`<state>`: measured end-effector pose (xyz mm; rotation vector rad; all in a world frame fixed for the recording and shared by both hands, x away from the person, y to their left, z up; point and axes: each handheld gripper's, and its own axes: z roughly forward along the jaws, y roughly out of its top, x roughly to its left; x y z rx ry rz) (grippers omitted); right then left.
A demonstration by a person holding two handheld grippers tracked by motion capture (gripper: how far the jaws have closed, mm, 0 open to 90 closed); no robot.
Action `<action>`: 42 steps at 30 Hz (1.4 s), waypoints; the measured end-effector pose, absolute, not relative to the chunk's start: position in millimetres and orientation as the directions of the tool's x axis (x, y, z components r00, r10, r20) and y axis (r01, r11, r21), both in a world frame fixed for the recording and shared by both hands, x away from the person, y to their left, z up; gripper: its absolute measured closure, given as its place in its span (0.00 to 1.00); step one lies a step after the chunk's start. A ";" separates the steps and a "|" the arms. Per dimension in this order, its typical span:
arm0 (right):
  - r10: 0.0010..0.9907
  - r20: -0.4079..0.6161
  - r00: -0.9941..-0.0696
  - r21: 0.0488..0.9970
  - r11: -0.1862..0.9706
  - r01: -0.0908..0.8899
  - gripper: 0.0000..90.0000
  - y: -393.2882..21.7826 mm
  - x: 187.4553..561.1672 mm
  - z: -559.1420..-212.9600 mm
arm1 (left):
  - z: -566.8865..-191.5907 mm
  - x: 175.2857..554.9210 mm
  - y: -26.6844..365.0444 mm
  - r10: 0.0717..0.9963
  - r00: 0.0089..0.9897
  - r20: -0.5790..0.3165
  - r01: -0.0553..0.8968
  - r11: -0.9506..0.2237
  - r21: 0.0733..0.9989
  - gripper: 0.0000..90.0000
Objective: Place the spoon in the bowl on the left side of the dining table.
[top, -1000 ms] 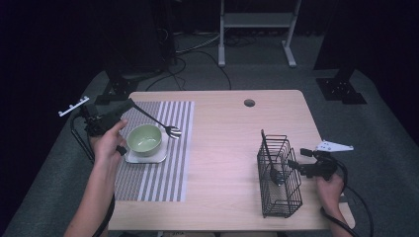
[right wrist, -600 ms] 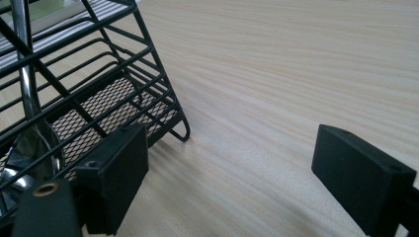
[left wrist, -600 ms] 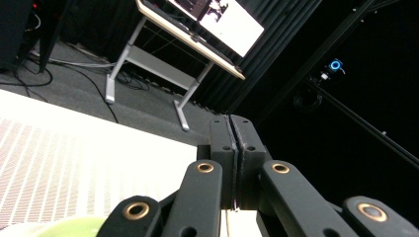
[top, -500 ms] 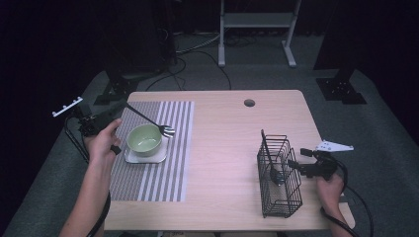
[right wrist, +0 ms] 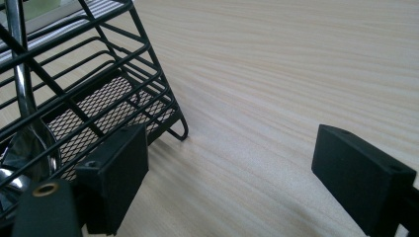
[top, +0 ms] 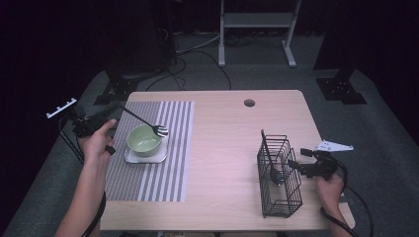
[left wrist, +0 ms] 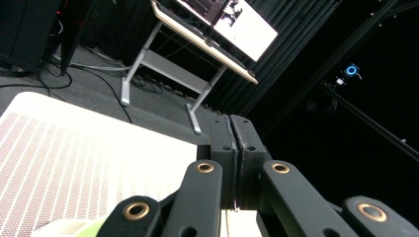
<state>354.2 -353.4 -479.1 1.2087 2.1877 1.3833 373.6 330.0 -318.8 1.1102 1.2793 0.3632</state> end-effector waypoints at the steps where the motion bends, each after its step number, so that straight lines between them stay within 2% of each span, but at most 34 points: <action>1: 0.772 0.187 -0.608 0.845 0.189 0.500 0.15 -353.3 354.2 -479.1 | -319.1 373.9 330.5 0.756 0.315 -0.574 0.342 0.474 0.812 1.00; 42: 0.778 0.185 -0.600 0.842 0.190 0.505 0.15 -353.4 353.4 -479.3 | -336.2 377.9 374.6 0.789 0.200 -0.581 0.307 0.513 0.802 1.00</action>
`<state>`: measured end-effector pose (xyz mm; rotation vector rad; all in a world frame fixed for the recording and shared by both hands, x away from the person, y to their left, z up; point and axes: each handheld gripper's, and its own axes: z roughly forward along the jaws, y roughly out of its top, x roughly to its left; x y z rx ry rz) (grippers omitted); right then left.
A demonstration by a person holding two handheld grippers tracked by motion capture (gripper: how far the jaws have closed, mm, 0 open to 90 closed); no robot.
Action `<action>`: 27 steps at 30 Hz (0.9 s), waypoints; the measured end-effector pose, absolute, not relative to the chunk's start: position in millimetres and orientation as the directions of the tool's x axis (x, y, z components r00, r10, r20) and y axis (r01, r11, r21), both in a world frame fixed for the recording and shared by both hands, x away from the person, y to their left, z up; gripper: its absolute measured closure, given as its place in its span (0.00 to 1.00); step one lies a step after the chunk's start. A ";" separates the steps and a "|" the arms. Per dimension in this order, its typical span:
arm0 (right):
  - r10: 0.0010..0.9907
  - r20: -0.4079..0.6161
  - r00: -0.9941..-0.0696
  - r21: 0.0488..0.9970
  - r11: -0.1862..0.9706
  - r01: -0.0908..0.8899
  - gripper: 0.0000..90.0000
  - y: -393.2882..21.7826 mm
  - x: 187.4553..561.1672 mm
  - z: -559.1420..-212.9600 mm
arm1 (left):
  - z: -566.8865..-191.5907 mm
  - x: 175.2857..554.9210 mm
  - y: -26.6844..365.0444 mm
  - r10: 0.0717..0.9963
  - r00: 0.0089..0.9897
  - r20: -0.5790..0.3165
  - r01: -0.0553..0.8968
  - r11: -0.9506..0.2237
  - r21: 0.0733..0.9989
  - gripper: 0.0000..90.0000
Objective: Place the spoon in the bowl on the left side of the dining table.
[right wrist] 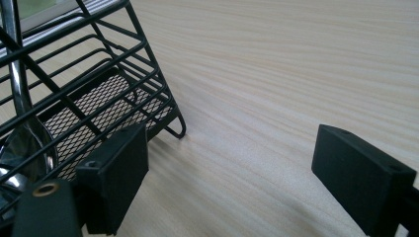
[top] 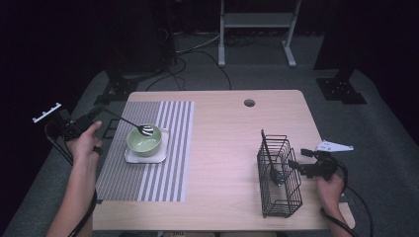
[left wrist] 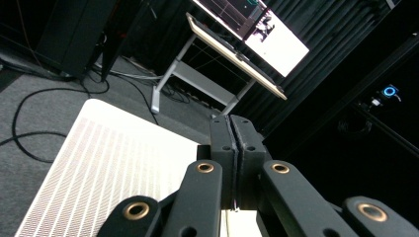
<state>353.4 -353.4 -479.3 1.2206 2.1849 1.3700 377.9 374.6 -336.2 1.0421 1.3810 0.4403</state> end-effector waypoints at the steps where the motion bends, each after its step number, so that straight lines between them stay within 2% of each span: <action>1: 0.778 0.184 -0.600 0.842 0.189 0.505 0.15 -353.5 353.3 -479.2 | -336.8 378.1 375.9 0.789 0.197 -0.581 0.306 0.514 0.801 1.00; 27: 0.781 0.185 -0.597 0.840 0.190 0.508 0.15 -353.6 353.2 -479.3 | -357.8 383.0 392.5 0.794 0.139 -0.591 0.315 0.530 0.787 1.00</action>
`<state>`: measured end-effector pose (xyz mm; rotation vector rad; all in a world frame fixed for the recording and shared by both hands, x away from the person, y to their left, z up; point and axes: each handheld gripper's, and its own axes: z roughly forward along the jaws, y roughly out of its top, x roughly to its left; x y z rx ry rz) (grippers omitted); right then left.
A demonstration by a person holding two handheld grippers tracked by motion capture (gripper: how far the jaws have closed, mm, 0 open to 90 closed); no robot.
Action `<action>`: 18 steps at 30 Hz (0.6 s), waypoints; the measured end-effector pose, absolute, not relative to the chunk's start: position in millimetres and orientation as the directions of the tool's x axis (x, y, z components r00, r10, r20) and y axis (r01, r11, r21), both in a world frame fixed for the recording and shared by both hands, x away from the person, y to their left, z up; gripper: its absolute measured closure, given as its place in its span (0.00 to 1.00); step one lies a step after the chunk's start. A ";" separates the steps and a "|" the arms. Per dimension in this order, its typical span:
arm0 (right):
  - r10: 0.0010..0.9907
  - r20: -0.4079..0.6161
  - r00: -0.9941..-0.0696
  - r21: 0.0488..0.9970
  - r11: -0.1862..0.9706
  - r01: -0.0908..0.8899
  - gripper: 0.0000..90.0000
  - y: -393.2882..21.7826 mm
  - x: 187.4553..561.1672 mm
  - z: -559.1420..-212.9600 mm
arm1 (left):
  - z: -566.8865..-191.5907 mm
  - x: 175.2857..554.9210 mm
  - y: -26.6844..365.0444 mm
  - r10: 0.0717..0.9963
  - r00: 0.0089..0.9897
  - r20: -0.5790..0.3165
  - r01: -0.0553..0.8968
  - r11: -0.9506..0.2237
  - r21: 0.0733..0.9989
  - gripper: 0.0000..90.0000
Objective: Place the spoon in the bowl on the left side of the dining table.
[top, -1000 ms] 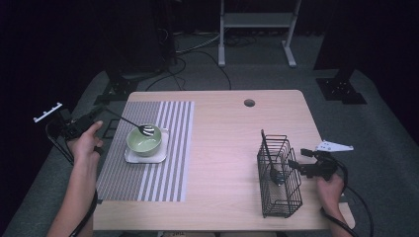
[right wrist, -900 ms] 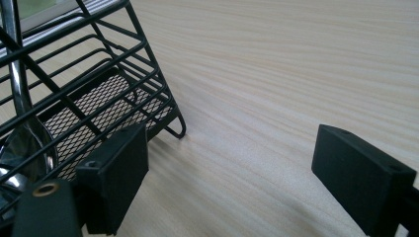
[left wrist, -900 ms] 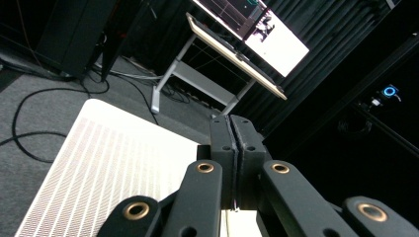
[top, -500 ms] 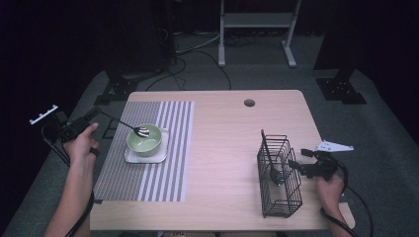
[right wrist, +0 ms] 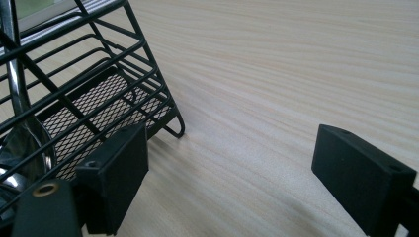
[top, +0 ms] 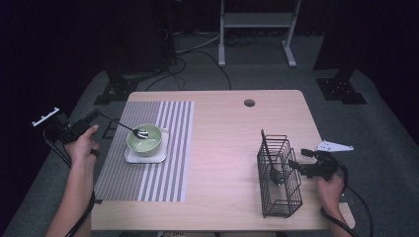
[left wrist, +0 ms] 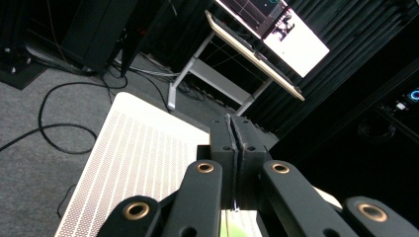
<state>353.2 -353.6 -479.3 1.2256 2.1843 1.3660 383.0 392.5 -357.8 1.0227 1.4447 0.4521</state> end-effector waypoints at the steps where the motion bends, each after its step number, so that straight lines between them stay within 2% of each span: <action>1: 0.780 0.185 -0.597 0.840 0.190 0.508 0.15 -353.5 353.2 -479.3 | -358.9 383.2 393.0 0.794 0.138 -0.591 0.316 0.531 0.787 1.00; 18: 0.783 0.184 -0.594 0.837 0.192 0.512 0.15 -353.0 353.3 -479.5 | -370.2 387.0 398.1 0.796 0.121 -0.593 0.323 0.534 0.782 1.00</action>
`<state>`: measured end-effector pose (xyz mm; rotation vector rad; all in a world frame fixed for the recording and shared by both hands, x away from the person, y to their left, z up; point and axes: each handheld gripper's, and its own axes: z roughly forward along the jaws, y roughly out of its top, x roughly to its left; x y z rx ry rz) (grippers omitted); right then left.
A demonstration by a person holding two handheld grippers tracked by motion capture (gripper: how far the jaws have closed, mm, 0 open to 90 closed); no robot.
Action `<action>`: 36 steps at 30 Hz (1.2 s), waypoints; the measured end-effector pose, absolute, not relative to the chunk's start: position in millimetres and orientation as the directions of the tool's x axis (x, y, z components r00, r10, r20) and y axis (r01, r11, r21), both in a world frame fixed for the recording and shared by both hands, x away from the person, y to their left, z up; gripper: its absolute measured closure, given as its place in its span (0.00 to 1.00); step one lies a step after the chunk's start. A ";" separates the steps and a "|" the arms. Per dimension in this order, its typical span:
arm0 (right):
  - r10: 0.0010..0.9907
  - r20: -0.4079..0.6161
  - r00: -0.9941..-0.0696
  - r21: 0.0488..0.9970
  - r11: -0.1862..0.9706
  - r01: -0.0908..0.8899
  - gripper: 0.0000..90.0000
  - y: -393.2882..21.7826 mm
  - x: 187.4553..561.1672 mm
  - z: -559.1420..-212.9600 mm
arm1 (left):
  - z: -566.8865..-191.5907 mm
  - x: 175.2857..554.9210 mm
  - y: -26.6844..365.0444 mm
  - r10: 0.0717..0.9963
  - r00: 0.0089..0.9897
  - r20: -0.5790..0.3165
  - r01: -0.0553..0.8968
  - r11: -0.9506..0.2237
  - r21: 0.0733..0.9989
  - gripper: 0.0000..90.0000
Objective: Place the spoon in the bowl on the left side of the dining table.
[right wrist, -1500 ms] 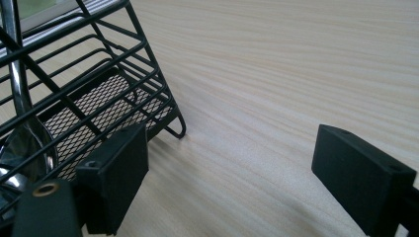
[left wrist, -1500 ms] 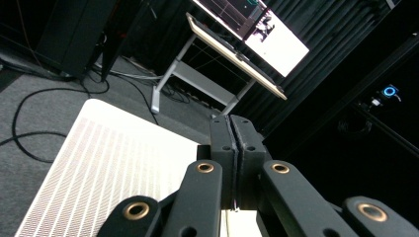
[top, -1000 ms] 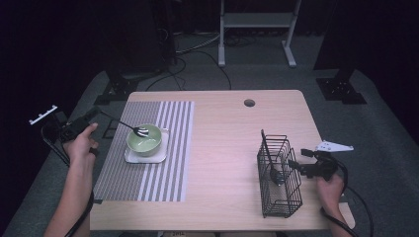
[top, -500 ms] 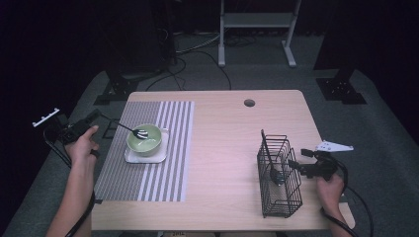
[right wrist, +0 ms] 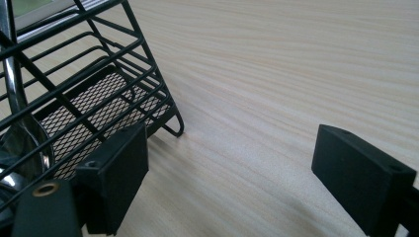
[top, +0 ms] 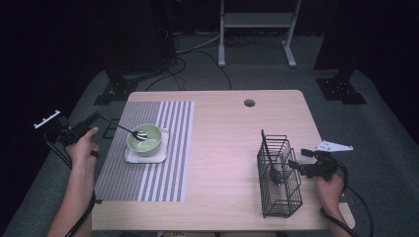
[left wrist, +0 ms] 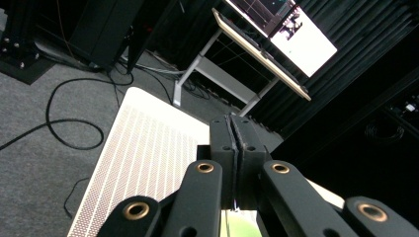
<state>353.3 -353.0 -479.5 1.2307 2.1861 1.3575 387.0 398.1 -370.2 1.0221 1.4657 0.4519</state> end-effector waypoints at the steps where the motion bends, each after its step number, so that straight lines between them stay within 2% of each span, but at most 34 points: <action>1: 0.784 0.184 -0.593 0.837 0.191 0.512 0.15 -353.1 353.3 -479.4 | -371.3 387.3 398.0 0.796 0.120 -0.593 0.326 0.533 0.781 1.00; 36: 0.786 0.180 -0.592 0.834 0.197 0.516 0.15 -352.8 353.5 -479.7 | -400.6 397.4 386.2 0.797 0.112 -0.593 0.380 0.517 0.767 1.00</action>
